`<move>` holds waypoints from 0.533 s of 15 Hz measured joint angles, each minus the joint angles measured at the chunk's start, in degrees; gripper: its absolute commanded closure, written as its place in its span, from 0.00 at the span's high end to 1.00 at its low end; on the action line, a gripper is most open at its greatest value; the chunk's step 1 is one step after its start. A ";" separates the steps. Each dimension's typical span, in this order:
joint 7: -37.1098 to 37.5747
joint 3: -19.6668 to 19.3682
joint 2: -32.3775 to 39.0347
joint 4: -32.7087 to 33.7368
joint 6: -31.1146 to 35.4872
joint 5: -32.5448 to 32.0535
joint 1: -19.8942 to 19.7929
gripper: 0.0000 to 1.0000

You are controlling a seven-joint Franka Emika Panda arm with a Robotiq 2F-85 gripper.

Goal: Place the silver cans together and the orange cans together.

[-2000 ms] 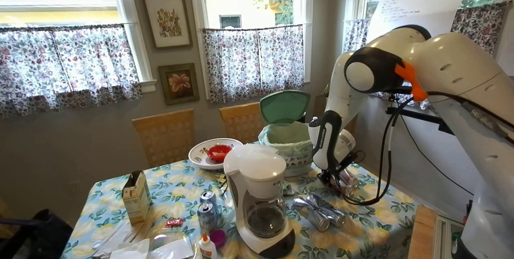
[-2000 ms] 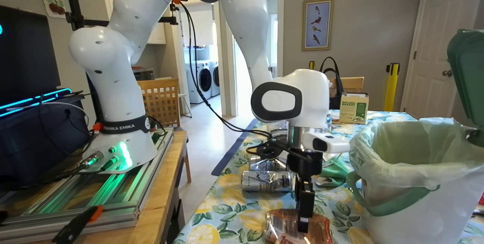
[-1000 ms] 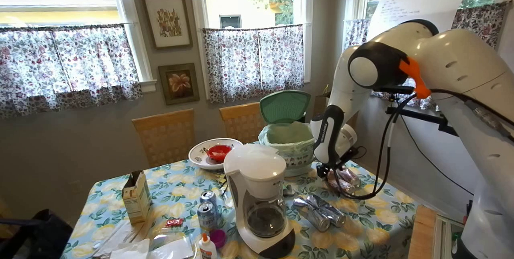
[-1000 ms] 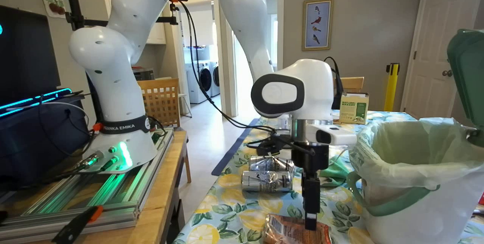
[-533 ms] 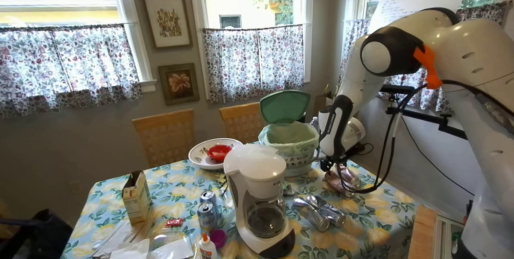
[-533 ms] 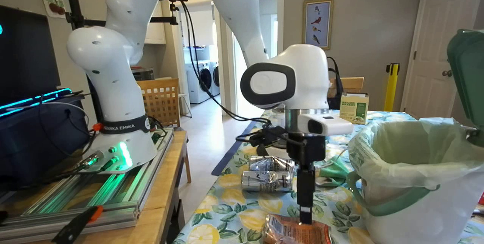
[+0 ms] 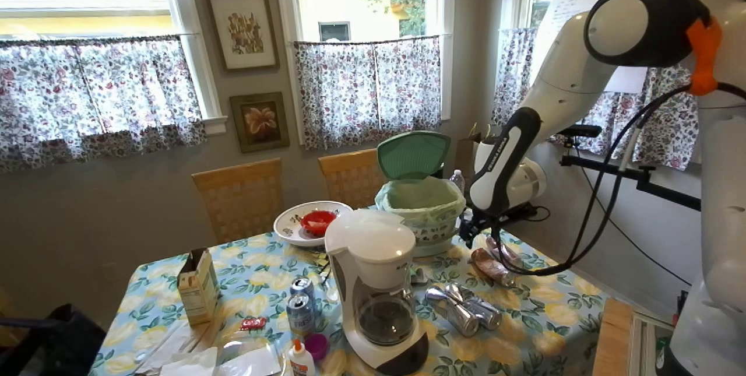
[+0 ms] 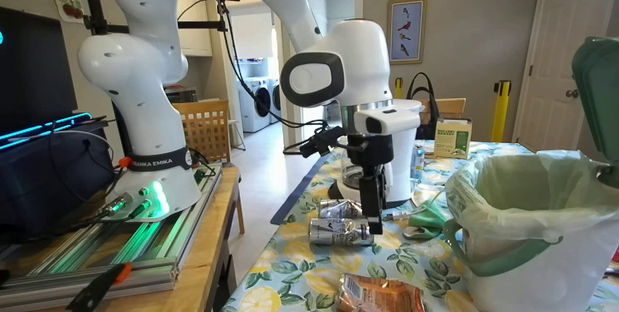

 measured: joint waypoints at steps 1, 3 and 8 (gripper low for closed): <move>-1.17 1.56 -1.62 -1.15 -0.03 1.55 -1.00 1.00; -4.17 4.62 -4.20 -3.03 -0.33 5.28 -2.84 1.00; -9.60 8.48 -7.75 -5.66 -1.46 11.85 -4.66 1.00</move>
